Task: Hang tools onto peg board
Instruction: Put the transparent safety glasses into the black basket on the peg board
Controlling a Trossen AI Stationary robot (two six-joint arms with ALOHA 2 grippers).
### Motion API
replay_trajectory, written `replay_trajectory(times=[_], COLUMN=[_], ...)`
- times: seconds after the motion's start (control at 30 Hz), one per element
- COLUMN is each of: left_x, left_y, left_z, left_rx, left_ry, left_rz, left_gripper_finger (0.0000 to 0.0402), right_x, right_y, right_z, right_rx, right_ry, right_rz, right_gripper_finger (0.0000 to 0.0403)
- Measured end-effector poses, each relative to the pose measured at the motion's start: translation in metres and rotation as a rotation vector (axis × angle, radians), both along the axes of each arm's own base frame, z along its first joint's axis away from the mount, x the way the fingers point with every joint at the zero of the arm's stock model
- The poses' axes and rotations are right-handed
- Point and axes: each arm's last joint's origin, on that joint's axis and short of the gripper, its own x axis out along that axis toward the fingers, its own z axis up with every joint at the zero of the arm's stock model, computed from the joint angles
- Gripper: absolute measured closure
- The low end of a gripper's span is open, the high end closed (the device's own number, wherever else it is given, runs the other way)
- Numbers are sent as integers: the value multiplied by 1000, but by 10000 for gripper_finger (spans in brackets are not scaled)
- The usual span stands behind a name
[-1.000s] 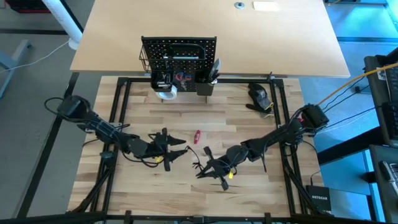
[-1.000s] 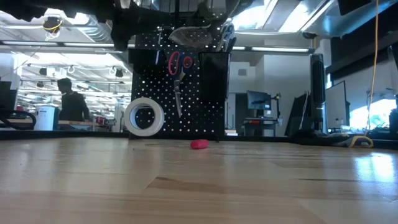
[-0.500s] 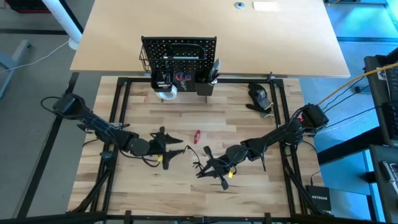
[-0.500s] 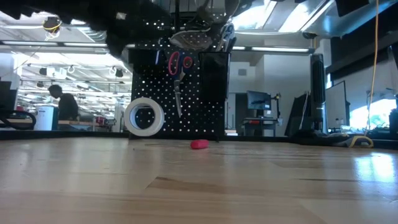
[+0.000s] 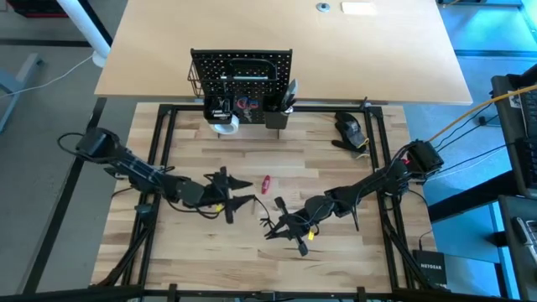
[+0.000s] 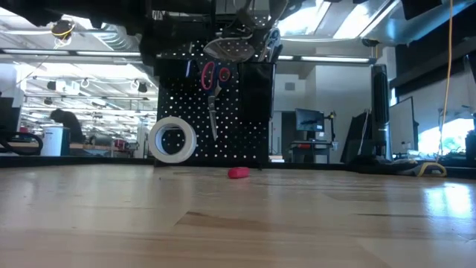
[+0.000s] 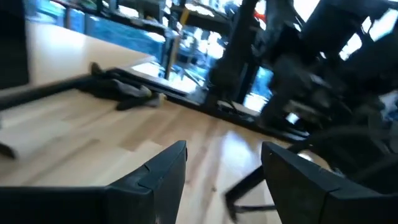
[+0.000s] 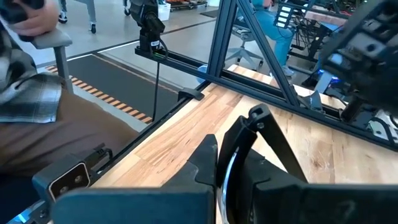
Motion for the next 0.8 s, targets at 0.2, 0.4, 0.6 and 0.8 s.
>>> replay_trajectory(times=[0.2,0.4,0.6,0.8], left_x=[22,31,25,1], left_y=[-11,-16,-16,-21], left_z=[-11,-26,-16,17], left_rx=[26,61,69,118], left_ry=[57,156,151,123], left_rz=[-98,-134,-144,-161], left_gripper_finger=[205,205,205,205], right_x=[0,0,0,-2], right_y=[0,0,0,-2], right_z=[0,-1,-1,7], right_rx=[-1,1,-6,-10], right_ry=[1,11,6,-23], right_rz=[-6,-12,-16,-49], right_gripper_finger=[385,384,384,384])
